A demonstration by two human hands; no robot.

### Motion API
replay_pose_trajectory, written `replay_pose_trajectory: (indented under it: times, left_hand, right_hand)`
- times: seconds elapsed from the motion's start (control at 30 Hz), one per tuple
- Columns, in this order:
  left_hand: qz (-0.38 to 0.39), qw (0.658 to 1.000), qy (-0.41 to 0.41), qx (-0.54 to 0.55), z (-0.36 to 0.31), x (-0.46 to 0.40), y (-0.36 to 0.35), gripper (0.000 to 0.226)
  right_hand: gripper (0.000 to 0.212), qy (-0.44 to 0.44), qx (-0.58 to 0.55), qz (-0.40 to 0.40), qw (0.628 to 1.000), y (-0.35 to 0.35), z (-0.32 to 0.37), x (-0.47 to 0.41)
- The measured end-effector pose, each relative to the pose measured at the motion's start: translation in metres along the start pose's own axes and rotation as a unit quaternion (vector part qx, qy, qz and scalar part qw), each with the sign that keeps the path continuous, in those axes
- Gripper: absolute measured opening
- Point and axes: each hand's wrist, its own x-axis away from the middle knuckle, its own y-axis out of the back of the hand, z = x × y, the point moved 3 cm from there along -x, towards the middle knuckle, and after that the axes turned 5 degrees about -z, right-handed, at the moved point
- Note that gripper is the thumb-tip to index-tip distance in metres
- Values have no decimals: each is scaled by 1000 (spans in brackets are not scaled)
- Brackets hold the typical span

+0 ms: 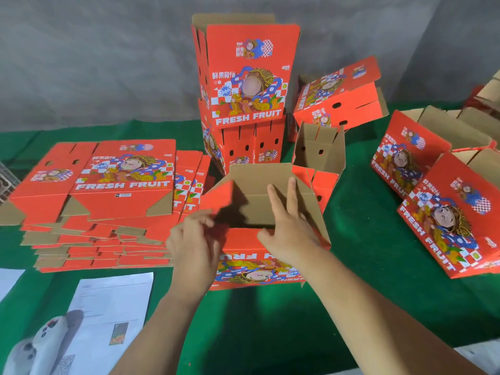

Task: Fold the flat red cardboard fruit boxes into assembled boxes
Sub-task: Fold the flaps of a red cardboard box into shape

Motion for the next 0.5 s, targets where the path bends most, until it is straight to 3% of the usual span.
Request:
replay_pose_trajectory:
  times: [0.1, 0.13, 0.23, 0.37, 0.43, 0.5]
  left_hand:
    - [62, 997, 0, 56, 0, -3, 2, 9]
    - [86, 995, -19, 48, -2, -7, 2, 11]
    - [154, 984, -59, -71, -9, -27, -2, 46]
    - [234, 948, -35, -213, -11, -54, -18, 69]
    - [235, 944, -35, -231, -11, -64, -24, 76]
    - [227, 946, -27, -231, -12, -71, -27, 78]
  right_hand:
    - [97, -8, 17, 2, 1000, -3, -3, 4]
    - [93, 6, 33, -17, 999, -3, -1, 7]
    - [77, 51, 26, -94, 994, 0, 7, 21]
    - [62, 123, -16, -263, 957, 8, 9, 49]
    - [68, 87, -31, -344, 934, 12, -2, 59]
    - [80, 22, -53, -346, 936, 17, -18, 59]
